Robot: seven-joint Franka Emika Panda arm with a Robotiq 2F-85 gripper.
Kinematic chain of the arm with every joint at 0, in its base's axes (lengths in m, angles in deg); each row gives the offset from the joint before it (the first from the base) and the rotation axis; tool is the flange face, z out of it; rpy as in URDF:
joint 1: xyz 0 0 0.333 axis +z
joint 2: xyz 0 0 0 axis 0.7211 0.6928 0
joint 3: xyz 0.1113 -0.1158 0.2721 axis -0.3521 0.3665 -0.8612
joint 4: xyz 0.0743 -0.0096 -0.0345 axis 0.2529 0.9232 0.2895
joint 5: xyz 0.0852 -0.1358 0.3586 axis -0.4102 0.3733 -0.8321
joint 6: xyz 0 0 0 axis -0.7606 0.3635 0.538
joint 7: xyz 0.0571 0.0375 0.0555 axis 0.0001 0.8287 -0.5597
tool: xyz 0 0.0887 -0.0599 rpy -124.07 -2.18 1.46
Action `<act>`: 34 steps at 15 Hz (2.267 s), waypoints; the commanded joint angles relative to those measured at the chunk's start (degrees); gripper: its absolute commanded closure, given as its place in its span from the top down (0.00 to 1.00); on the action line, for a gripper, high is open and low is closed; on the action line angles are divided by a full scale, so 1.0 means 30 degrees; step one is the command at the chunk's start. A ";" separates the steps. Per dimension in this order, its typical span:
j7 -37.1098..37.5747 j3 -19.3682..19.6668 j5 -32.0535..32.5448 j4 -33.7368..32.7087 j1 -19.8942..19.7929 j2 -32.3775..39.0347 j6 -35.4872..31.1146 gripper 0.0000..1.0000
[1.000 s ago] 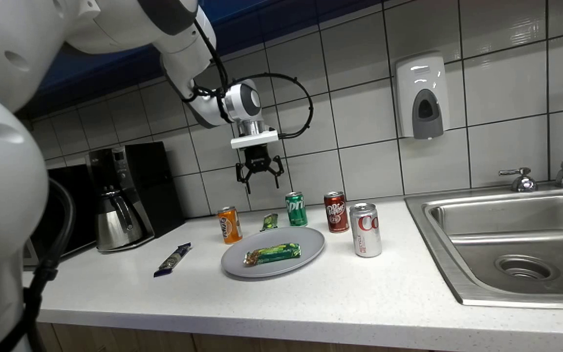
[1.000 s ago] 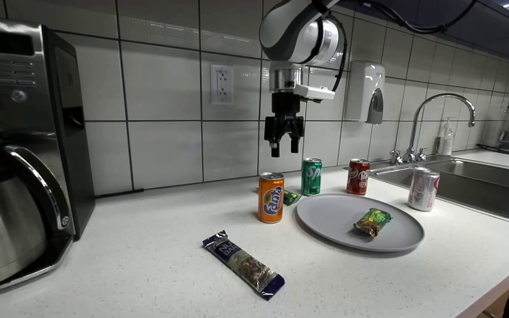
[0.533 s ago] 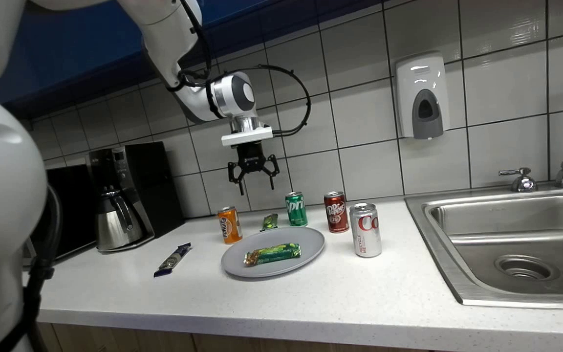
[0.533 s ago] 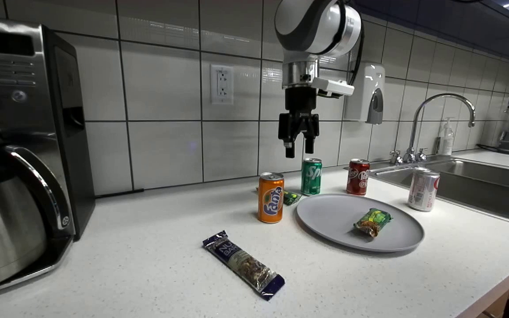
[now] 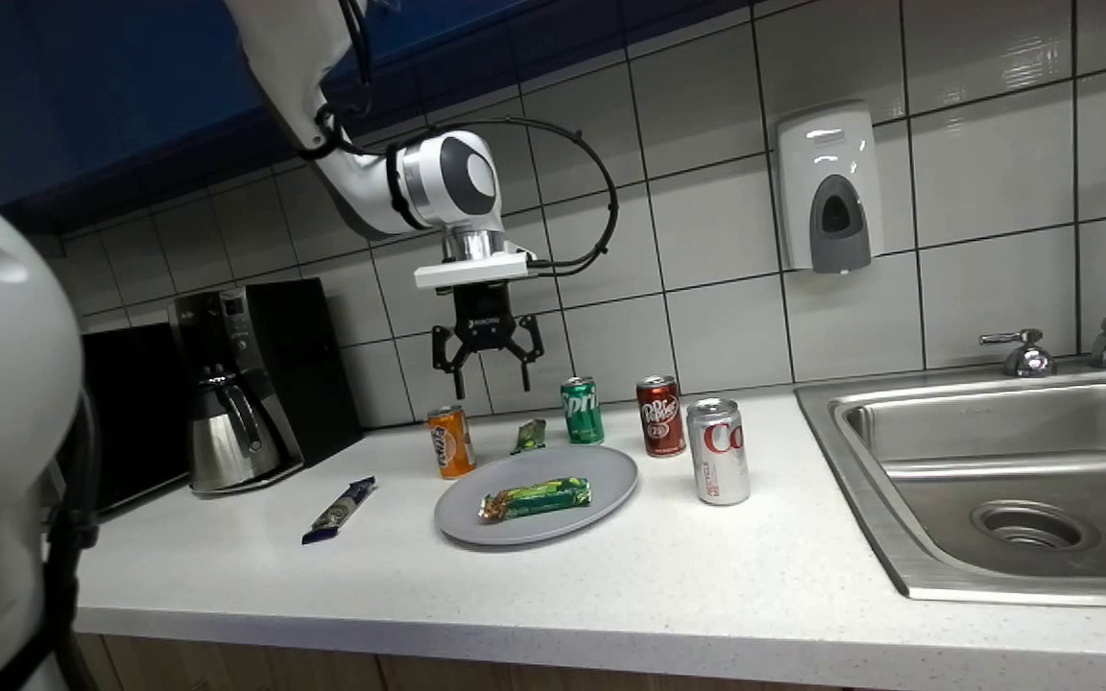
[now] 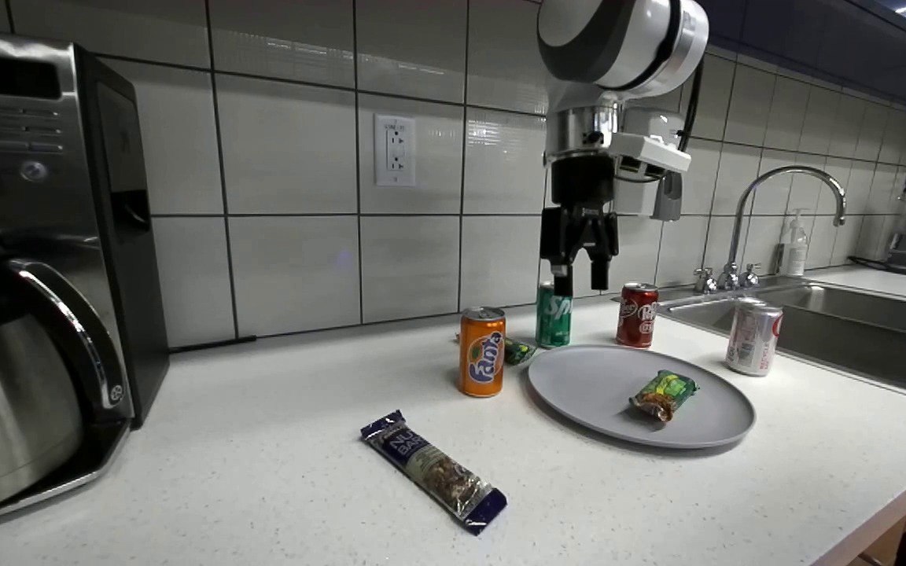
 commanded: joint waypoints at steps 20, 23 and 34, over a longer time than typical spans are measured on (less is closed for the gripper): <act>0.9150 0.1707 -0.3008 0.7236 -0.0558 -0.3497 -0.5296 1.00; 1.0640 0.1711 -0.3188 0.7710 -0.0473 -0.3620 -0.5858 1.00; 1.5089 0.1853 -0.3717 0.9259 -0.0312 -0.3250 -0.8433 1.00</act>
